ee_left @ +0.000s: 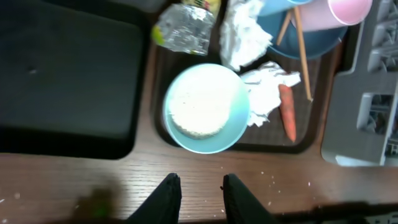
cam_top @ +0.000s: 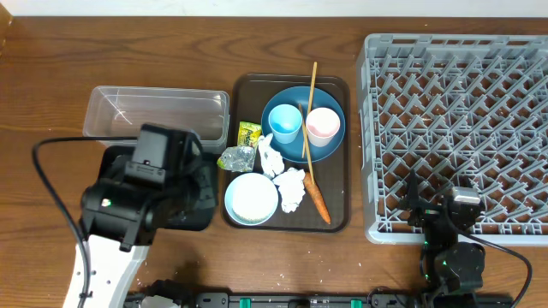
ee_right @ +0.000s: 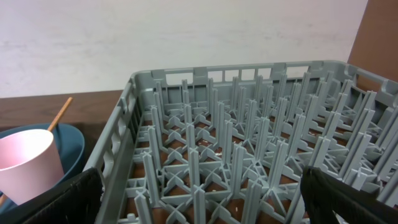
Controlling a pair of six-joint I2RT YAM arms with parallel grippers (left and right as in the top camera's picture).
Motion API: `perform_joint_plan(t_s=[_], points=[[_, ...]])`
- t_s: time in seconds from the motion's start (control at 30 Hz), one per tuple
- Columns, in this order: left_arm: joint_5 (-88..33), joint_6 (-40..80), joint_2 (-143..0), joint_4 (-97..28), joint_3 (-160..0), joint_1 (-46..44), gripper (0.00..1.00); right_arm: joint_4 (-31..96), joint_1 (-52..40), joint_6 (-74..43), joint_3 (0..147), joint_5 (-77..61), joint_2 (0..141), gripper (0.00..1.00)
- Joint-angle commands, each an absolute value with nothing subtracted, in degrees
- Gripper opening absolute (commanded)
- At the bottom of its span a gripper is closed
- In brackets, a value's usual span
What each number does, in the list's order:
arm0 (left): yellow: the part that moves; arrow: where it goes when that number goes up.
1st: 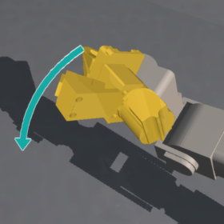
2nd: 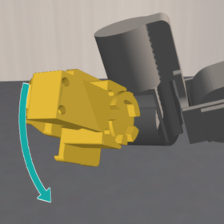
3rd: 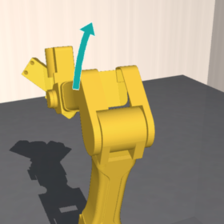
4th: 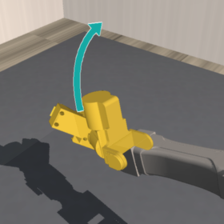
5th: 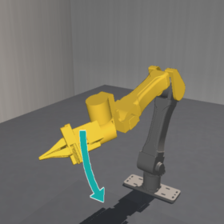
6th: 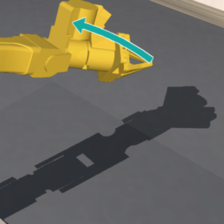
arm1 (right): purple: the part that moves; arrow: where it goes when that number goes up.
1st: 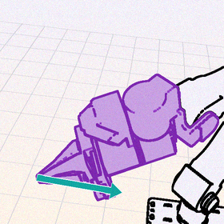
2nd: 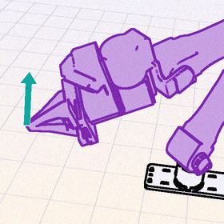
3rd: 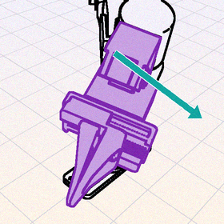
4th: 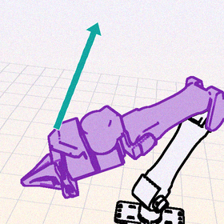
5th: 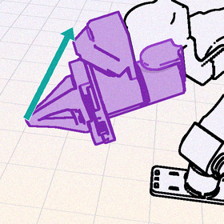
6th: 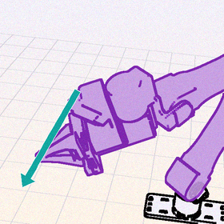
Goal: Sort waste into correct bins and load items into the dishwasher rack
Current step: 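Move the left gripper over the light-blue rice bowl on the tray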
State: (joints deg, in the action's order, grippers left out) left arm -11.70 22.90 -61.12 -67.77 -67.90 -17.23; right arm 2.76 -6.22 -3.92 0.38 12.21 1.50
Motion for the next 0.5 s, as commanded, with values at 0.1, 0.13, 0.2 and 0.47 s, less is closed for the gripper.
perform_joint_plan(t_s=[0.1, 0.13, 0.2, 0.47], points=[[-3.5, 29.3, -66.9, -65.5, -68.0, -28.7, 0.32, 3.0, -6.9, -4.2, 0.3, 12.2, 1.4, 0.99], [-2.3, 29.8, -68.1, -65.1, -68.0, -30.5, 0.34, 3.0, -6.9, -4.2, 0.3, 12.2, 1.4, 0.99], [-0.9, 30.8, -71.1, -64.1, -68.0, -34.4, 0.37, 3.0, -6.9, -4.2, 0.3, 12.2, 1.4, 0.99], [-0.8, 33.8, -82.2, -59.7, -68.0, -42.1, 0.43, 3.0, -6.9, -4.2, 0.3, 12.2, 1.4, 0.99]])
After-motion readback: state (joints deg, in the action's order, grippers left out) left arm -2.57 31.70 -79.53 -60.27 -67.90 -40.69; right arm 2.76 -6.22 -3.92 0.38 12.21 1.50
